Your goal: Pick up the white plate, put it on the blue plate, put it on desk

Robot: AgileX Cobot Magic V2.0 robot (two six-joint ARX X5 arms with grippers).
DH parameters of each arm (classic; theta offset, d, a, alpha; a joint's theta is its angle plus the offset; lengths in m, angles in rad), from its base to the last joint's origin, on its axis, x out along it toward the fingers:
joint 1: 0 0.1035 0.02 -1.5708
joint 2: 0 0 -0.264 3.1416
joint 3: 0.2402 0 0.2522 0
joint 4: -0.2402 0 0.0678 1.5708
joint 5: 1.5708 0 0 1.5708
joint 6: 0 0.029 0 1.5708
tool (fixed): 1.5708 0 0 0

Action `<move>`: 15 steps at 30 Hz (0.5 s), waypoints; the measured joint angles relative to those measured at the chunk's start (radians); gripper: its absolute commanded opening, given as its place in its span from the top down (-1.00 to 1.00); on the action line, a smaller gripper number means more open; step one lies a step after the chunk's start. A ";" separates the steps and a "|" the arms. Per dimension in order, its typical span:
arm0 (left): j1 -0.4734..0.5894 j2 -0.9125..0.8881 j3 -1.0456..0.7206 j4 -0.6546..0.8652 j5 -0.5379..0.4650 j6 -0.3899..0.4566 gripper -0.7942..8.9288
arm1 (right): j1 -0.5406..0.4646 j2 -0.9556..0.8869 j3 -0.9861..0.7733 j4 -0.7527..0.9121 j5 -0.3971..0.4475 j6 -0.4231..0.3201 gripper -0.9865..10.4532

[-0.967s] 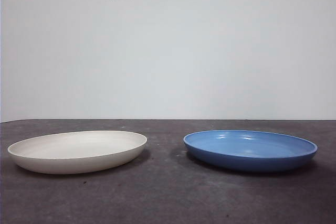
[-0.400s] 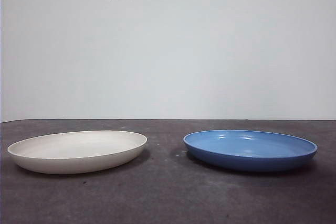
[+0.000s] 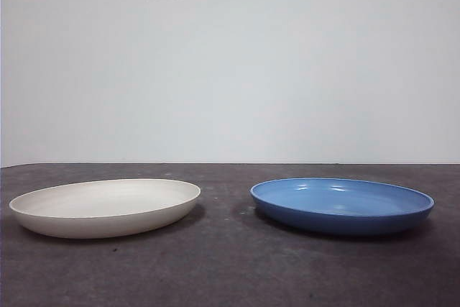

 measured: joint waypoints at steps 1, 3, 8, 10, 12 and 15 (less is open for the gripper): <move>0.000 0.016 0.025 -0.017 0.000 0.000 0.81 | 0.000 0.016 0.019 -0.012 0.000 0.000 0.81; 0.000 0.060 0.080 -0.051 0.000 0.011 0.82 | 0.000 0.060 0.069 -0.036 0.000 0.000 0.81; 0.000 0.192 0.229 -0.137 0.071 0.080 0.82 | 0.000 0.188 0.223 -0.118 -0.053 -0.010 0.81; 0.000 0.256 0.289 -0.174 0.123 0.117 0.82 | 0.000 0.248 0.291 -0.174 -0.087 -0.027 0.81; 0.000 0.317 0.342 -0.214 0.176 0.148 0.82 | 0.000 0.312 0.358 -0.240 -0.129 -0.052 0.81; 0.000 0.411 0.417 -0.279 0.265 0.187 0.82 | 0.000 0.410 0.462 -0.354 -0.199 -0.098 0.81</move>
